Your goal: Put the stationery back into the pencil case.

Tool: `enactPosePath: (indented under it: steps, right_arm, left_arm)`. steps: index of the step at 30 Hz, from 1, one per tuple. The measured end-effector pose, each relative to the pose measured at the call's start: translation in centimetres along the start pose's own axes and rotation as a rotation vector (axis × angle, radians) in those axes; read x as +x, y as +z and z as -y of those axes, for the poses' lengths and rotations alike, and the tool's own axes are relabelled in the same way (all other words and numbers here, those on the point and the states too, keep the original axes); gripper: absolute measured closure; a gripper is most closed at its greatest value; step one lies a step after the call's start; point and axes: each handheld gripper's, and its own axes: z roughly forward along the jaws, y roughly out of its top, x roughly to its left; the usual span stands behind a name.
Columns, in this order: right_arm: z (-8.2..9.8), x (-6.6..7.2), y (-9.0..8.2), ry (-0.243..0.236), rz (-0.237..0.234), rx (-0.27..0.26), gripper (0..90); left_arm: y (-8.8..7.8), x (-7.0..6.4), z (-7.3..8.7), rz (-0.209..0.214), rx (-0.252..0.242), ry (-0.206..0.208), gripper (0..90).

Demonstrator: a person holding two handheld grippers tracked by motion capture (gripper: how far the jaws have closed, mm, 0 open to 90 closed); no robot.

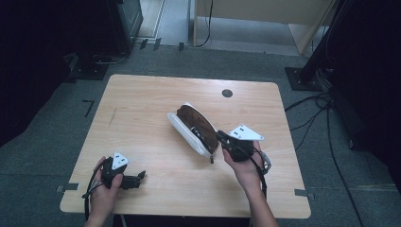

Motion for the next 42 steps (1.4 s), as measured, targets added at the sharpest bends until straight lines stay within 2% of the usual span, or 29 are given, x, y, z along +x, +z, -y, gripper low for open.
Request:
enactPosePath:
  steps: [2, 5, 9, 13, 14, 15, 16, 17, 19, 20, 23, 24, 32, 35, 42]
  right_arm:
    - [0.3, -0.3, -0.6, 0.009, -0.012, -0.006, 80.5]
    - [1.1, -0.8, -1.2, -0.003, -0.017, -0.015, 74.5]
    - [2.5, -1.7, -2.1, -0.010, -0.015, -0.015, 53.9]
    - [3.8, -2.5, -2.9, 0.035, 0.005, -0.002, 39.7]
    - [4.4, -3.0, -3.3, 0.068, 0.018, 0.008, 31.7]
    - [4.8, -3.3, -3.5, 0.089, 0.024, 0.017, 31.7]
    - [4.8, -3.3, -3.5, 0.089, 0.024, 0.017, 26.0]
    - [5.4, -3.8, -3.6, 0.113, 0.057, 0.052, 9.0]
    - [5.7, -4.1, -3.6, 0.115, 0.070, 0.072, 6.6]
    - [6.1, -4.4, -3.7, 0.122, 0.078, 0.094, 1.9]
    - [7.3, -5.3, -4.0, 0.154, 0.089, 0.130, 0.0]
    - [8.0, -5.6, -4.2, 0.146, 0.113, 0.142, 0.0]
    - [10.2, -6.8, -5.3, 0.164, 0.137, 0.170, 0.0]
    - [11.6, -7.5, -5.8, 0.183, 0.169, 0.198, 0.0]
    - [13.1, -8.4, -6.7, 0.192, 0.220, 0.236, 0.0]
  left_arm:
    - [0.0, 0.0, 0.0, 0.000, 0.000, 0.000, 1.5]
    - [0.0, 0.0, 0.0, 0.000, 0.001, 0.001, 1.5]
    - [0.0, 0.0, 0.0, 0.000, 0.002, 0.002, 1.5]
    - [0.0, 0.0, 0.0, 0.000, 0.002, 0.002, 1.5]
    - [0.0, 0.0, 0.0, 0.000, 0.002, 0.002, 1.5]
    - [0.0, 0.0, 0.0, 0.000, 0.001, 0.001, 1.5]
    - [0.0, 0.0, 0.0, 0.000, 0.002, 0.002, 1.5]
    - [0.0, 0.0, 0.0, 0.000, 0.001, 0.001, 1.5]
    - [0.0, 0.0, 0.0, 0.000, 0.002, 0.002, 1.5]
    - [0.0, 0.0, 0.0, 0.000, 0.002, 0.002, 1.5]
    - [0.0, 0.0, 0.0, 0.000, 0.001, 0.001, 1.5]
    - [0.0, 0.0, 0.0, 0.000, 0.001, 0.001, 1.5]
    - [0.0, 0.0, 0.0, 0.000, 0.001, 0.001, 1.5]
    - [0.0, 0.0, 0.0, 0.000, 0.003, 0.003, 1.5]
    - [0.0, 0.0, 0.0, 0.000, 0.001, 0.001, 1.5]
